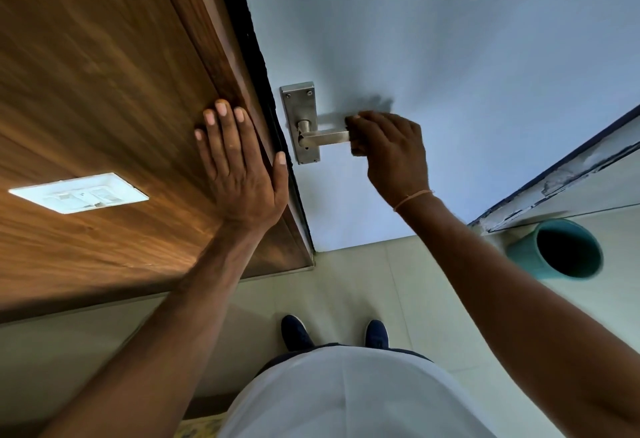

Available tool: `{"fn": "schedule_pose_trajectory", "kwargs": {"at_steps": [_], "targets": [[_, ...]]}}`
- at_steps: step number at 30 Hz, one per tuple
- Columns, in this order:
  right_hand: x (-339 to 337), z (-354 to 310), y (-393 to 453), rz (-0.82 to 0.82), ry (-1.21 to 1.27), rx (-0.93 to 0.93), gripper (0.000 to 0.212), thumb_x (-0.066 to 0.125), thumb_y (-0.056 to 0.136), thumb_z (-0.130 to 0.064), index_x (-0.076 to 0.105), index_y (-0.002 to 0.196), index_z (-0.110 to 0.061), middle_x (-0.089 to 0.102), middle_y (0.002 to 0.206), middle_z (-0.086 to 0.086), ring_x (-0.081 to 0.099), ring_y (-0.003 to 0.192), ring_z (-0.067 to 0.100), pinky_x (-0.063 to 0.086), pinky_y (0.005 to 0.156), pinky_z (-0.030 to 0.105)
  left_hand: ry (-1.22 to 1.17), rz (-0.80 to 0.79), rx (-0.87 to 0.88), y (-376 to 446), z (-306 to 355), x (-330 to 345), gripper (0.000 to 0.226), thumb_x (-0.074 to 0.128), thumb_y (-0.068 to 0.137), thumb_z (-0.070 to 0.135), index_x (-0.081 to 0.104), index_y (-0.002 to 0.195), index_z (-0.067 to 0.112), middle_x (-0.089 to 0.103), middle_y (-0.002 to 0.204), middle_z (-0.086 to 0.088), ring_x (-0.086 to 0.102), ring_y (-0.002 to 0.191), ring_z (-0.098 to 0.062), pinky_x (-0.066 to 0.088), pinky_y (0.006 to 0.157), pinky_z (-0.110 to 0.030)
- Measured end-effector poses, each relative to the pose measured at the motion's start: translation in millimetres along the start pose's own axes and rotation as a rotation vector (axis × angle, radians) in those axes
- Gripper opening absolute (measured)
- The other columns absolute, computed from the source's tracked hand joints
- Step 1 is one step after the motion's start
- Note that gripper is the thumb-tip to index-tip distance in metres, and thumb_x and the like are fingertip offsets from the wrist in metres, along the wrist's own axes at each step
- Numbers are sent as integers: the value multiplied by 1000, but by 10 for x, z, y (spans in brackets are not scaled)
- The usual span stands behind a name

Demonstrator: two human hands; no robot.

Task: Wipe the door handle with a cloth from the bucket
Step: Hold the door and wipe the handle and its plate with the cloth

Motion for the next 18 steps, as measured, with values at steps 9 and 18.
{"fn": "schedule_pose_trajectory", "kwargs": {"at_steps": [9, 18], "targets": [[125, -52, -258, 94, 960, 1195, 35, 71, 85, 7, 71, 115, -10, 78, 105, 2, 76, 99, 19, 63, 92, 39, -19, -7, 2, 7, 6, -49, 80, 56, 105, 37, 25, 164, -6, 35, 167, -33, 27, 159, -47, 23, 132, -62], [454, -588, -408, 65, 2123, 1810, 33, 41, 98, -18, 73, 107, -18, 69, 138, 12, 63, 131, 39, 44, 115, 53, -37, -30, 34, 4, -49, -104, 74, 47, 107, 39, 28, 164, -4, 35, 168, -31, 27, 159, -45, 23, 133, -61]]}}
Point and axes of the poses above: each hand's wrist, its own y-axis towards the middle knuckle, its own x-axis out of the palm, z = x × y, the point moved 2 cm from there along y, towards the middle knuckle
